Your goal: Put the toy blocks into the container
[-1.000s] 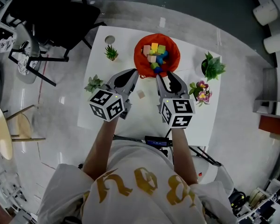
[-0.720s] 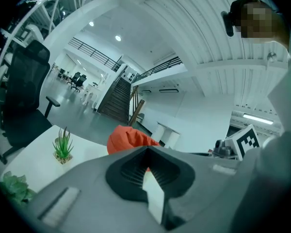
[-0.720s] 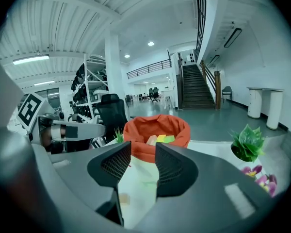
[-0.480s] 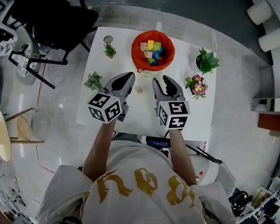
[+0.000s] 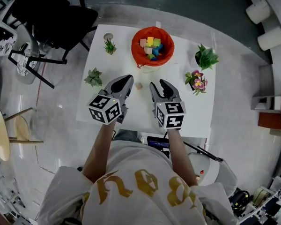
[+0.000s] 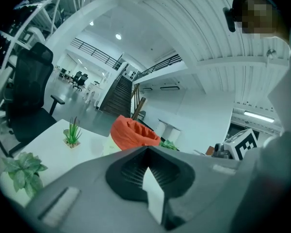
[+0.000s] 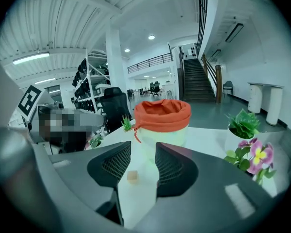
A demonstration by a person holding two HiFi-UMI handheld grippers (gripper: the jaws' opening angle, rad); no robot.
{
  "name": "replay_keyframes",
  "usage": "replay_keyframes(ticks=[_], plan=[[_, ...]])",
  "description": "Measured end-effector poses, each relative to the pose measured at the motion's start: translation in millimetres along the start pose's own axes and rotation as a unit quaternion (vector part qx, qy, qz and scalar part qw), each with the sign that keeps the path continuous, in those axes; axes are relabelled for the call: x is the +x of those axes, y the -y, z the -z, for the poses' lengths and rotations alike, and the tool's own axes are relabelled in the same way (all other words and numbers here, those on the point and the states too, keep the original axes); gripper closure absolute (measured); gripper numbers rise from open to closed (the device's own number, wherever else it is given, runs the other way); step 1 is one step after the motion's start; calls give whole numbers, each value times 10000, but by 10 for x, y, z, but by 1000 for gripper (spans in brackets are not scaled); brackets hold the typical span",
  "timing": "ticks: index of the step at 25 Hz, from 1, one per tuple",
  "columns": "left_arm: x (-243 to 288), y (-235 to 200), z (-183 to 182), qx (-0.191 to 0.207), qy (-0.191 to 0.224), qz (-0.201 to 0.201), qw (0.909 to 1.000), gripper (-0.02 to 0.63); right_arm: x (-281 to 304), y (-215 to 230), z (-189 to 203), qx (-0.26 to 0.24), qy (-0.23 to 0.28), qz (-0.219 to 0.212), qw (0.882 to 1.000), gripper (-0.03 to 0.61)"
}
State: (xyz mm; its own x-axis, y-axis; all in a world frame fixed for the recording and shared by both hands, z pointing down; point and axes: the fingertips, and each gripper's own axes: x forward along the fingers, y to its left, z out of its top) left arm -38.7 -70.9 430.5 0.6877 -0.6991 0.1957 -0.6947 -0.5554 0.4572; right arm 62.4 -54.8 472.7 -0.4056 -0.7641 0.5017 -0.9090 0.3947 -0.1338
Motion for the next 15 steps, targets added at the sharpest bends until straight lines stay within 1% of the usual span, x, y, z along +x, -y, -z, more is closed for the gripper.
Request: replay_keyframes(ticks=[8, 15], plan=[[-2, -179, 199, 11, -233, -153, 9996, 614, 191, -87, 226, -23, -288, -176, 9994, 391], [37, -326, 519, -15, -602, -220, 9979, 614, 403, -208, 408, -272, -645, -372, 9969, 390]])
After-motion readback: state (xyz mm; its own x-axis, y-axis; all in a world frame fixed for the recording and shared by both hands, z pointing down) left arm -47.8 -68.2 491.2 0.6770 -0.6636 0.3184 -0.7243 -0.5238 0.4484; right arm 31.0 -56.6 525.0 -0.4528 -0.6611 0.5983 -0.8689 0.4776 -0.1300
